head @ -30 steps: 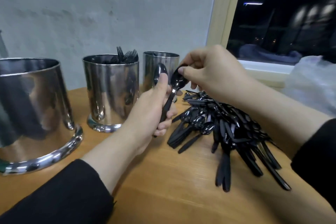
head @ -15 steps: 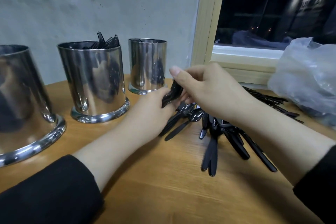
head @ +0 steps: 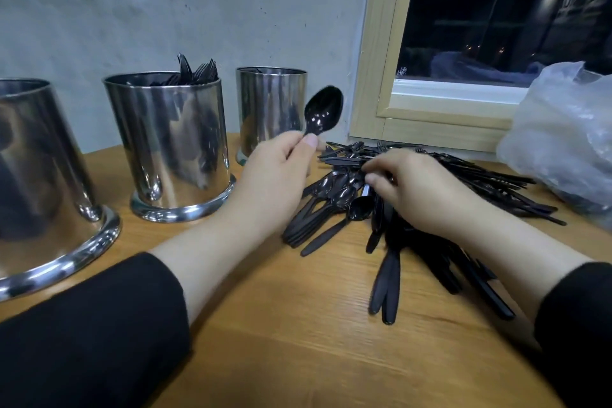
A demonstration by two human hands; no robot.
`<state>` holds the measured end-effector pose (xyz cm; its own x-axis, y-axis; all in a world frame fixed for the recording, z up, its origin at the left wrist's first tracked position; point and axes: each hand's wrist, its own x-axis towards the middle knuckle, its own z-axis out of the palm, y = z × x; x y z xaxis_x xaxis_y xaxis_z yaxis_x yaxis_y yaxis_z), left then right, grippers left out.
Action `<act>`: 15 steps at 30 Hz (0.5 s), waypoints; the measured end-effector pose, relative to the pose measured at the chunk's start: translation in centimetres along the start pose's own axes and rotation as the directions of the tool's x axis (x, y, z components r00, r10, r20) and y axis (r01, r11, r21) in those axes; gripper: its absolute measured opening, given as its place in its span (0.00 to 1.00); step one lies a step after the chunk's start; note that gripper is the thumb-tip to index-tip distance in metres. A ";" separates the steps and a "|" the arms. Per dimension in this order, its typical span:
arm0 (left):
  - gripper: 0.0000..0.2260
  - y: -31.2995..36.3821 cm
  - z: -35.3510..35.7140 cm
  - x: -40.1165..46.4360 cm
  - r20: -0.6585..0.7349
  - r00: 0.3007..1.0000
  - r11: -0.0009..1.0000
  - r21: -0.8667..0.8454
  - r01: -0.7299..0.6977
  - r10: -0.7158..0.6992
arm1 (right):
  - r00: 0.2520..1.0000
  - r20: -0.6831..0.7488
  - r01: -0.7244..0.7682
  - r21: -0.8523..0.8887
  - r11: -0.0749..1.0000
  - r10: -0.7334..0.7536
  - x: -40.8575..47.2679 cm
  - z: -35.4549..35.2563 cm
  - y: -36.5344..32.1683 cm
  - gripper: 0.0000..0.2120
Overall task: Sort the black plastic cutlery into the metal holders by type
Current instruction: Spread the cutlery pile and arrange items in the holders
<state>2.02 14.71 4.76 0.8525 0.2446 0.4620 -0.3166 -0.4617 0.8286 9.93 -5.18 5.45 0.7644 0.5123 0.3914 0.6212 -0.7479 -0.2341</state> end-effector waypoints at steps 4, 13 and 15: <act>0.16 -1.3 0.1 0.8 0.033 0.999 0.999 0.036 0.033 -0.034 | 0.989 0.145 0.036 -0.103 0.994 -0.021 0.1 1.0 0.9 0.15; 0.12 -1.3 -1.0 -0.1 0.073 0.997 0.996 0.087 -0.011 0.005 | 0.985 0.170 0.055 -0.105 0.993 -0.037 0.3 1.4 1.2 0.04; 0.14 -1.2 -1.2 0.0 0.065 0.998 0.995 0.101 0.013 -0.020 | 0.989 0.126 0.088 -0.047 0.995 -0.081 0.1 0.8 1.0 0.03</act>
<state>1.89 16.28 4.12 0.8840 0.1974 0.4237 -0.2618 -0.5418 0.7987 10.77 -5.51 4.55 0.7271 0.6204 0.2940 0.6770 -0.7191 -0.1569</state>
